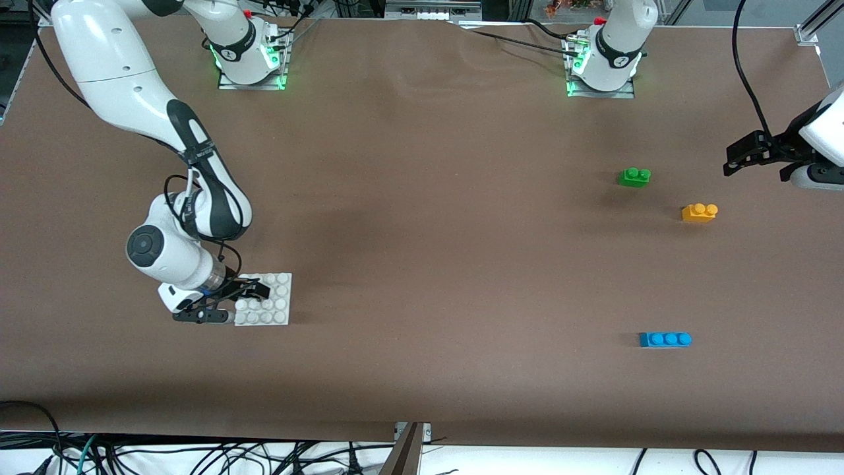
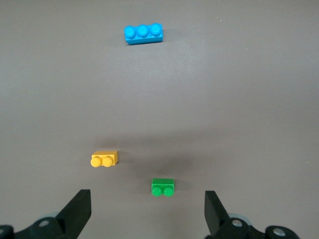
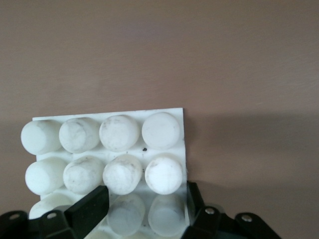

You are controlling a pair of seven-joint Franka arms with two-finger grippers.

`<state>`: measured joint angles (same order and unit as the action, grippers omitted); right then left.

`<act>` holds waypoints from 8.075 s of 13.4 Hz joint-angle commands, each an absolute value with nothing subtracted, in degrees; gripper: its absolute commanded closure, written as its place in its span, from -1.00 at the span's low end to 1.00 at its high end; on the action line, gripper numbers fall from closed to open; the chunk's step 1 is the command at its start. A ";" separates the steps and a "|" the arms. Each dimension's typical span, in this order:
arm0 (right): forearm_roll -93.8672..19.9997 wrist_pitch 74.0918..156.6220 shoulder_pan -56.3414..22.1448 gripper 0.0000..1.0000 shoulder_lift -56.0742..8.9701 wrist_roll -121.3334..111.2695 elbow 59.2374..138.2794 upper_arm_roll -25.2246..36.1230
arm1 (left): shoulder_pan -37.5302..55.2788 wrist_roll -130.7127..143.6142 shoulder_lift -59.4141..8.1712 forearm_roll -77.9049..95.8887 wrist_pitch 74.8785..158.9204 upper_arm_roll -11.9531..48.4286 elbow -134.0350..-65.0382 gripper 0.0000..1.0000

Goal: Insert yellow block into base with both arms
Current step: 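Push the white base plate with the right gripper toward the table middle, then withdraw the right gripper while the left gripper reaches toward the yellow block, then lower the left gripper over the yellow block and grasp it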

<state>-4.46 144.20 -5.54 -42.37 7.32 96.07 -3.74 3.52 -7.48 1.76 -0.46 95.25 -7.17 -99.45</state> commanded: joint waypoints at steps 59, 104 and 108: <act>-2.72 119.41 -21.91 -1.00 -38.01 19.52 77.42 -1.58 | 3.34 -7.56 1.05 -1.32 93.52 -7.38 -97.38 -1.00; -0.53 95.10 -6.94 -1.00 -7.73 2.37 88.77 5.80 | -14.50 -30.22 -20.40 -5.54 150.30 -7.04 -133.77 0.75; -0.53 95.01 -6.94 -1.00 -7.73 2.37 88.86 5.80 | -14.24 -29.70 -14.42 -4.83 132.59 -1.95 -126.42 0.75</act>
<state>-0.14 95.60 -7.23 -7.30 3.11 90.02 5.80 -13.92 -29.00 -18.73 -4.57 141.64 -4.62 -130.26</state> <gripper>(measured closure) 0.000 0.317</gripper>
